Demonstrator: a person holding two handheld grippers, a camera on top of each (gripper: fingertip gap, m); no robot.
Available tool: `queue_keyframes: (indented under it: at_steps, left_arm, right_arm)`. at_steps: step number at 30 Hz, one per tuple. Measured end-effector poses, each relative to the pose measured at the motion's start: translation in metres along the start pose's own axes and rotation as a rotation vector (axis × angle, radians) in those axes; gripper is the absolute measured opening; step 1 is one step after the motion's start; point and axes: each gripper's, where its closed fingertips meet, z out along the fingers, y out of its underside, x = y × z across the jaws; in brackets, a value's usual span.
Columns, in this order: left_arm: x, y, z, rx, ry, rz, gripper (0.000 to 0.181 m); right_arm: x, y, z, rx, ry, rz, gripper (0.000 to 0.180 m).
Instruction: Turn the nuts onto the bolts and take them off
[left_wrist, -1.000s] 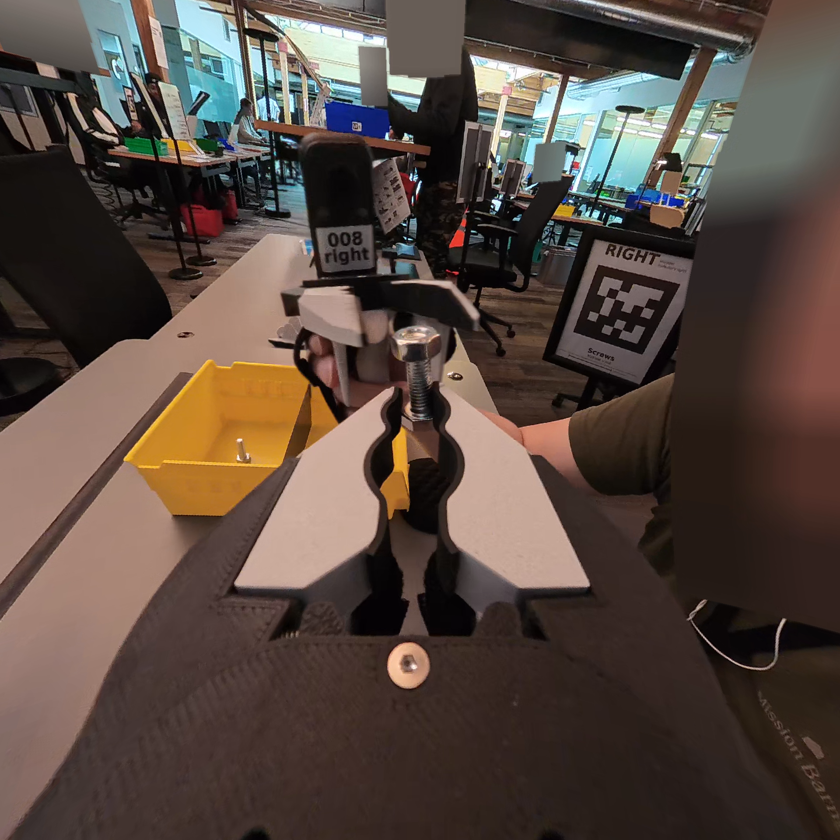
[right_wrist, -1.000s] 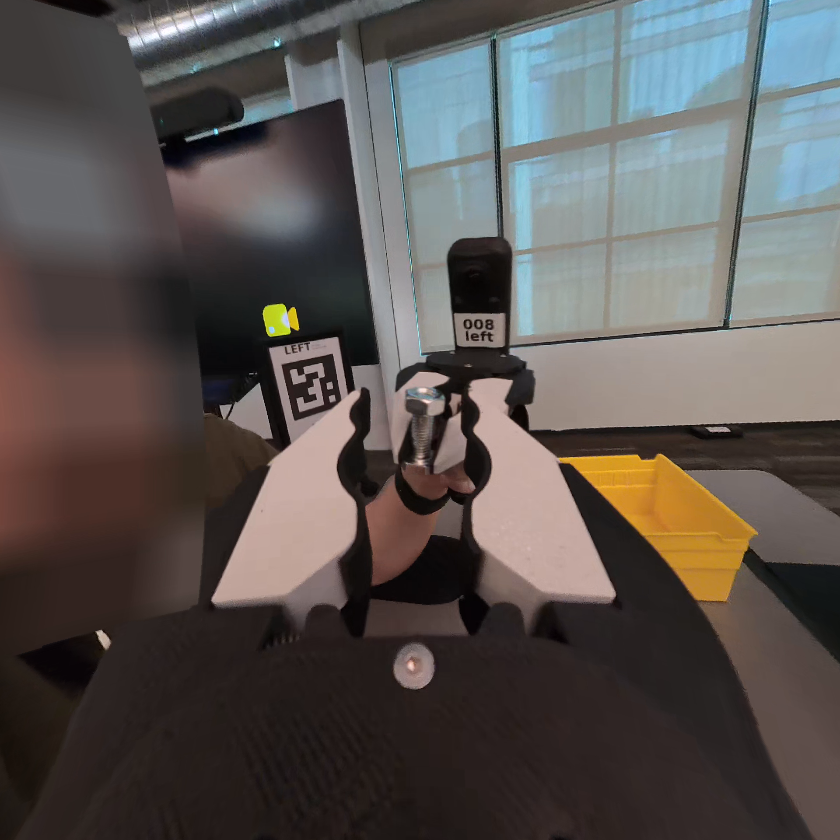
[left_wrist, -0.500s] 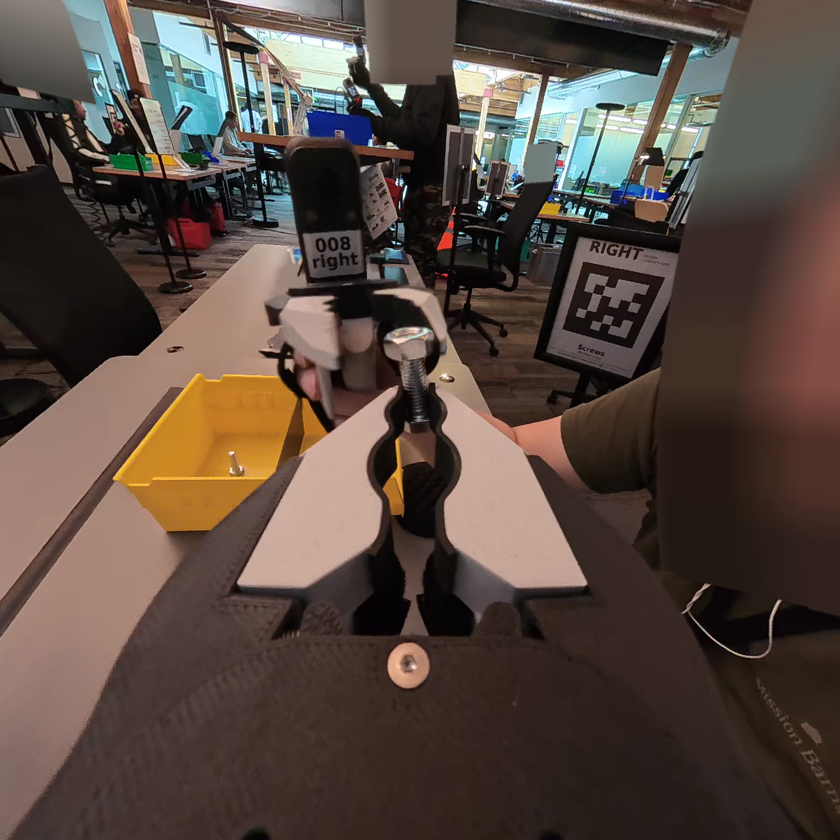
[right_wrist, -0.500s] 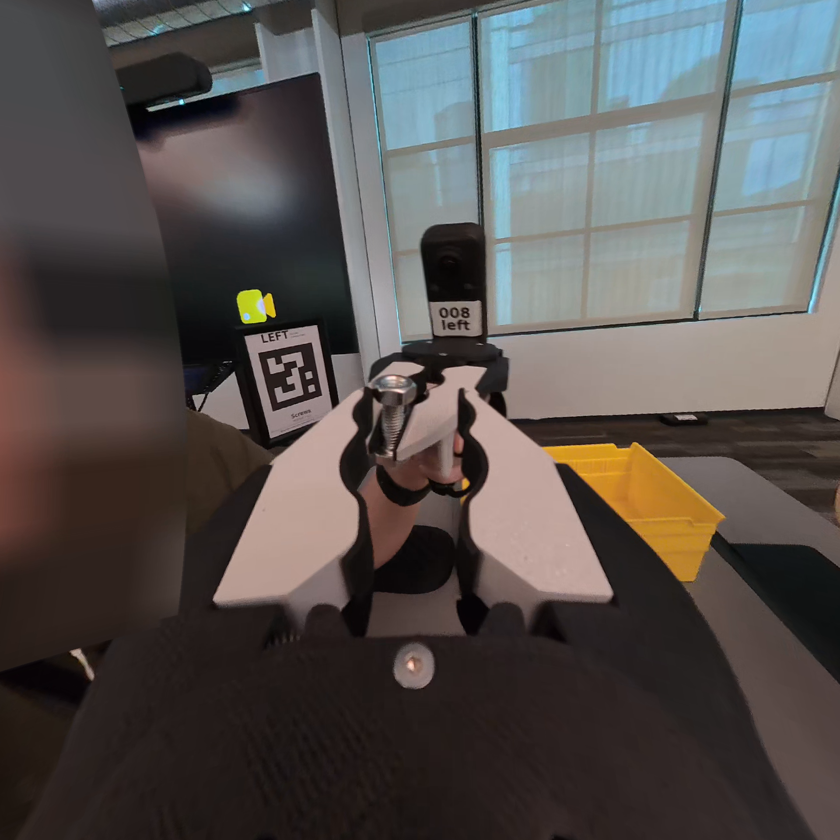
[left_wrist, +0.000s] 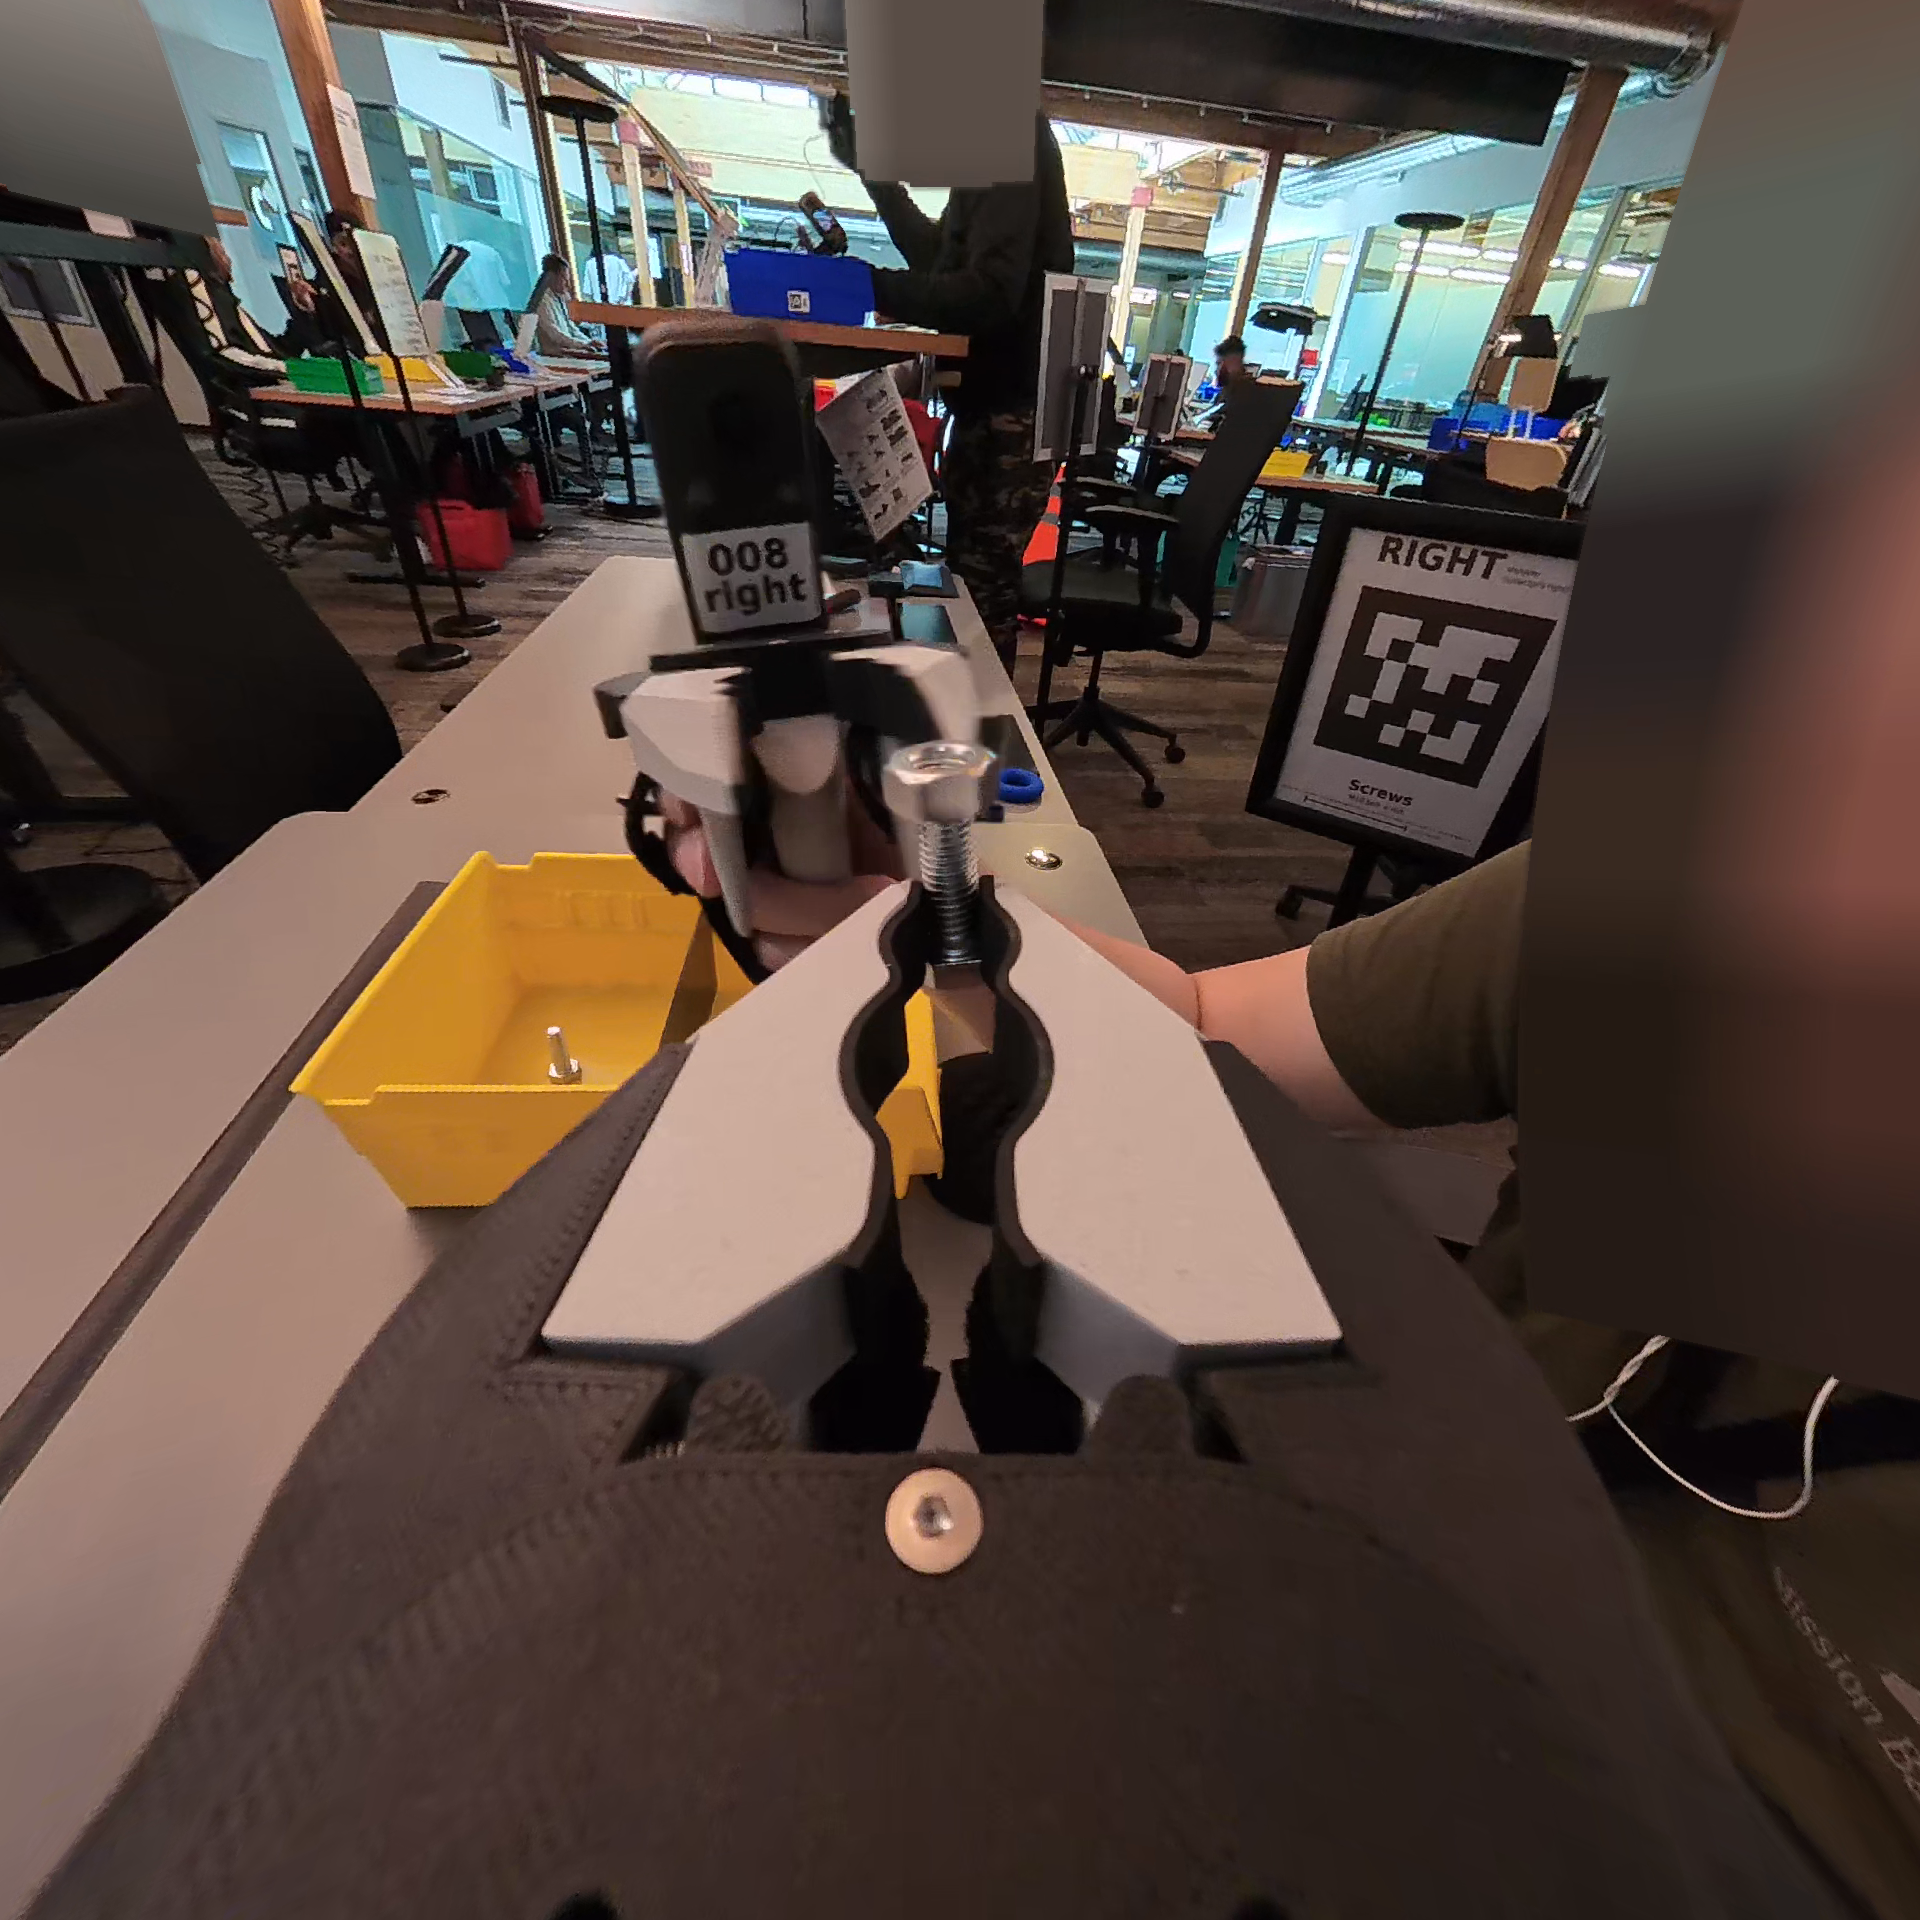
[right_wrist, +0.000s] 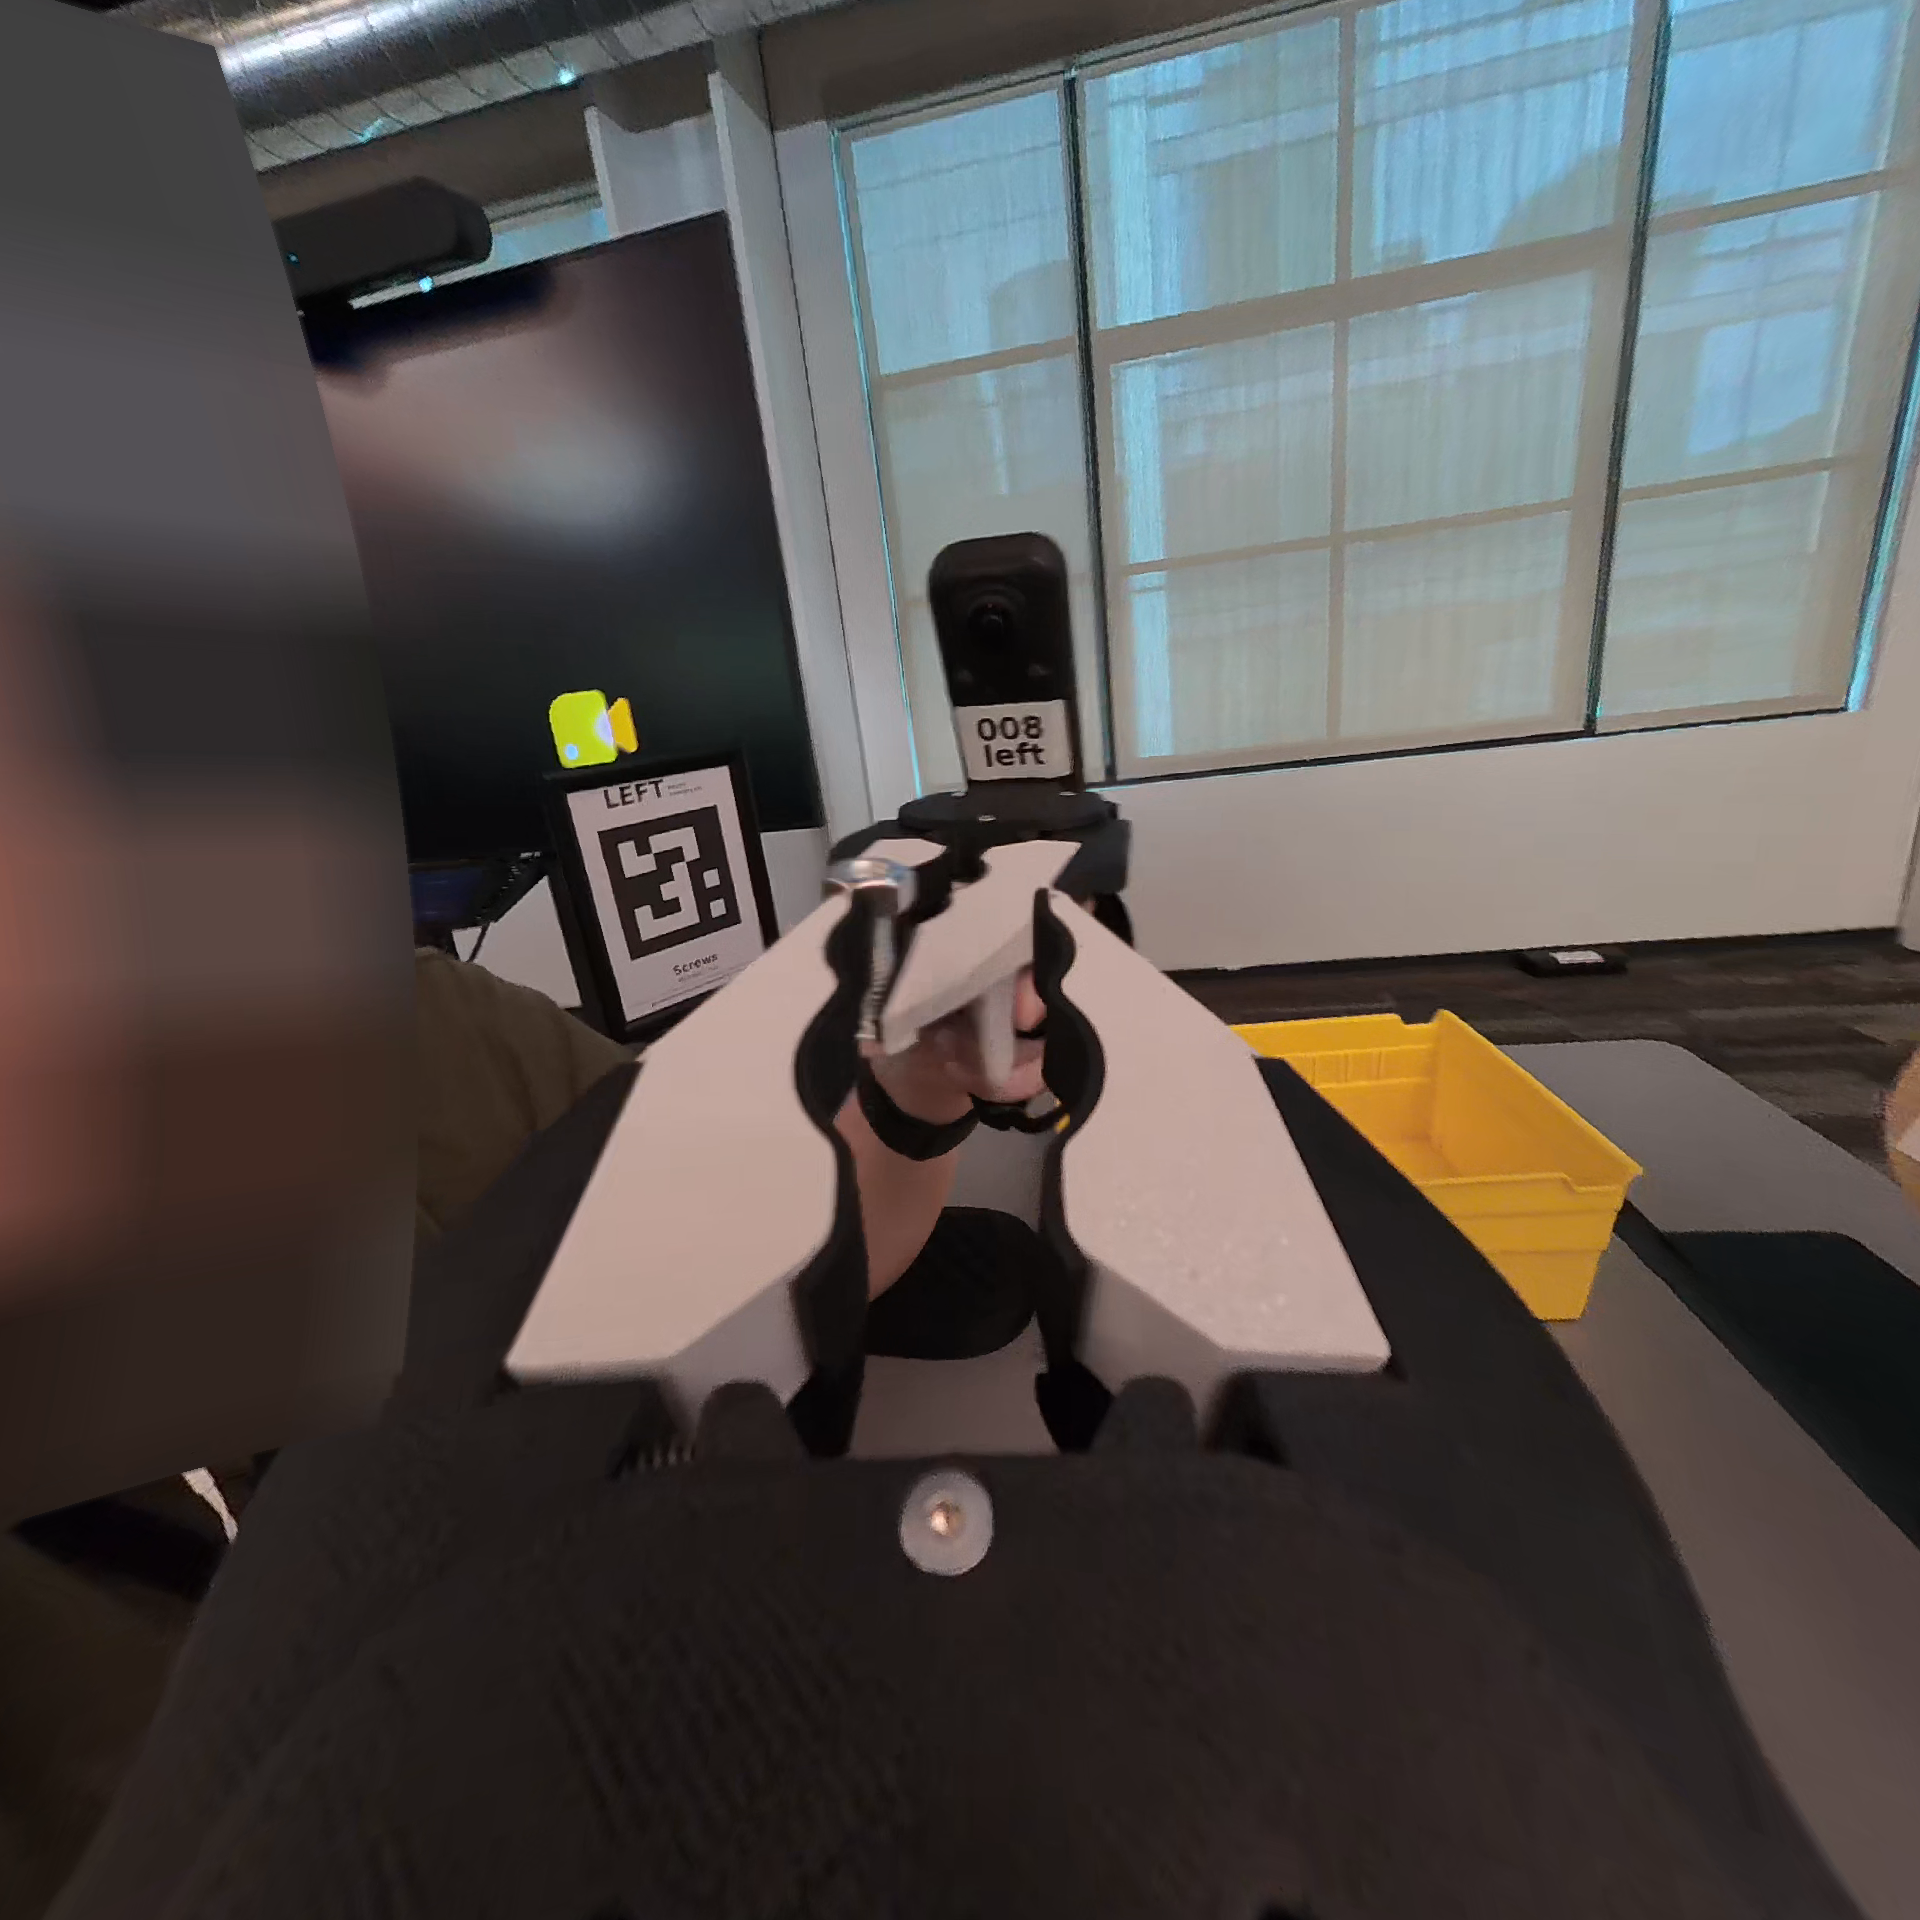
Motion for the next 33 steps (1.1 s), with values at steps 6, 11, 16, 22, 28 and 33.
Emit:
queue_keyframes:
  at_steps: [6, 11, 16, 22, 28, 33]
  left_arm:
    - [-0.002, 0.001, 0.000, -0.010, -0.020, 0.018, 0.007]
    - [-0.001, 0.002, 0.002, -0.013, -0.017, 0.015, 0.007]
    - [0.000, -0.001, -0.003, -0.005, -0.025, 0.020, 0.007]
    - [-0.003, 0.000, -0.001, -0.010, -0.032, 0.013, 0.007]
    - [0.005, -0.004, -0.002, 0.010, 0.009, 0.004, 0.007]
    - [-0.001, -0.001, -0.001, -0.006, -0.025, 0.011, 0.007]
  right_arm:
    - [-0.013, 0.000, 0.006, -0.014, -0.040, -0.028, 0.033]
    - [-0.004, 0.002, 0.003, 0.001, -0.031, 0.016, 0.035]
    - [0.001, -0.008, -0.008, 0.042, -0.021, 0.023, 0.030]
    - [-0.014, 0.000, 0.011, -0.005, -0.029, -0.025, 0.034]
    - [0.008, -0.008, -0.007, 0.049, 0.037, 0.009, 0.028]
    - [-0.017, -0.006, 0.008, 0.001, -0.021, -0.047, 0.035]
